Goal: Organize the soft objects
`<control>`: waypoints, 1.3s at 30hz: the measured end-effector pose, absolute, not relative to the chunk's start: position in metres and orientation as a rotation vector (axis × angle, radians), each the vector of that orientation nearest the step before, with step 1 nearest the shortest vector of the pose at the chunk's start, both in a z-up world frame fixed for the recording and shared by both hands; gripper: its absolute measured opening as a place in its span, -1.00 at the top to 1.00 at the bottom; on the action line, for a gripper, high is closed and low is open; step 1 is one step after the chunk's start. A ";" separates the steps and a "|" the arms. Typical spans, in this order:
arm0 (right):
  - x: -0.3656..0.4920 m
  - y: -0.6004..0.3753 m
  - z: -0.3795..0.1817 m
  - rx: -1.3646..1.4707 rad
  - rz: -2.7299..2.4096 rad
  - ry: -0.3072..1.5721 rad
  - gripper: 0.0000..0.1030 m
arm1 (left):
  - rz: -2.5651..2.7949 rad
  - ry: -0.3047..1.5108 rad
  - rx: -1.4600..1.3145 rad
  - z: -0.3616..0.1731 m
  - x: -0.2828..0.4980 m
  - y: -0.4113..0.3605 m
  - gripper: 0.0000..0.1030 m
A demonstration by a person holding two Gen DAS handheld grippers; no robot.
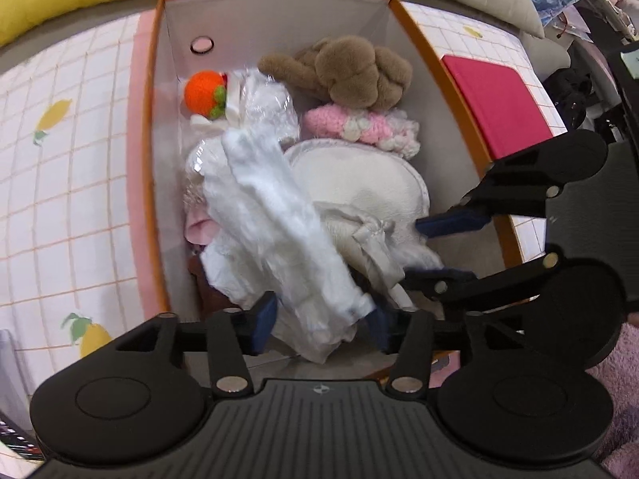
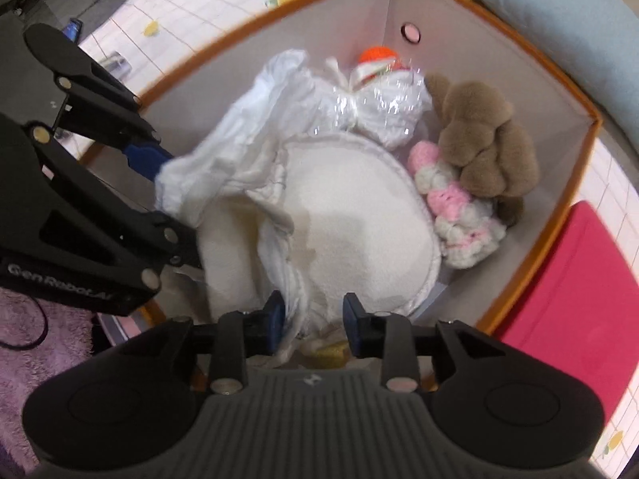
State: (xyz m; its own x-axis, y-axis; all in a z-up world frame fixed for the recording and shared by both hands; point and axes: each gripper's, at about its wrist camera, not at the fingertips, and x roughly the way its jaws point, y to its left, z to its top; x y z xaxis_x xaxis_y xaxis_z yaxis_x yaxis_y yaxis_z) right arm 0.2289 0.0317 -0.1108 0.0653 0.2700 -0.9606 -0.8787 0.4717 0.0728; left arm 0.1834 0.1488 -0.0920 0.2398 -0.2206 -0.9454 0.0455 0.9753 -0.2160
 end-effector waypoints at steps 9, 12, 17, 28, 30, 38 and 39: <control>0.230 0.009 -0.048 -0.609 0.924 1.078 -0.10 | -0.181 1.217 -0.135 -0.033 0.171 0.150 -0.22; 0.228 -0.005 -0.021 -0.571 0.893 0.992 -0.17 | -0.180 1.119 -0.112 -0.005 0.161 0.144 -0.23; 0.217 -0.043 0.028 -0.398 0.792 0.830 -0.46 | -0.187 0.852 -0.054 0.041 0.129 0.120 -0.25; 0.135 -0.129 0.062 -0.149 0.533 0.570 -0.70 | -0.082 0.474 -0.032 0.059 0.072 0.051 -0.33; 0.122 -0.140 0.057 -0.107 0.493 0.555 -0.71 | -0.071 0.466 -0.092 0.054 0.067 0.044 -0.33; 0.072 -0.169 0.027 -0.039 0.334 0.500 -0.86 | 0.033 0.429 -0.090 0.025 0.030 0.015 -0.52; 0.069 -0.171 0.024 -0.029 0.320 0.500 -0.86 | 0.042 0.441 -0.088 0.024 0.026 0.013 -0.57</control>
State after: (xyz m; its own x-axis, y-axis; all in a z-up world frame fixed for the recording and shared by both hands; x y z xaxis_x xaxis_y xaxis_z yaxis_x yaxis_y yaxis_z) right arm 0.0690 -0.1710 0.0238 0.8289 0.2942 -0.4757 -0.3081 0.9500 0.0507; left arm 0.0260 0.0133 0.0236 0.9035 0.0213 -0.4281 -0.0595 0.9953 -0.0761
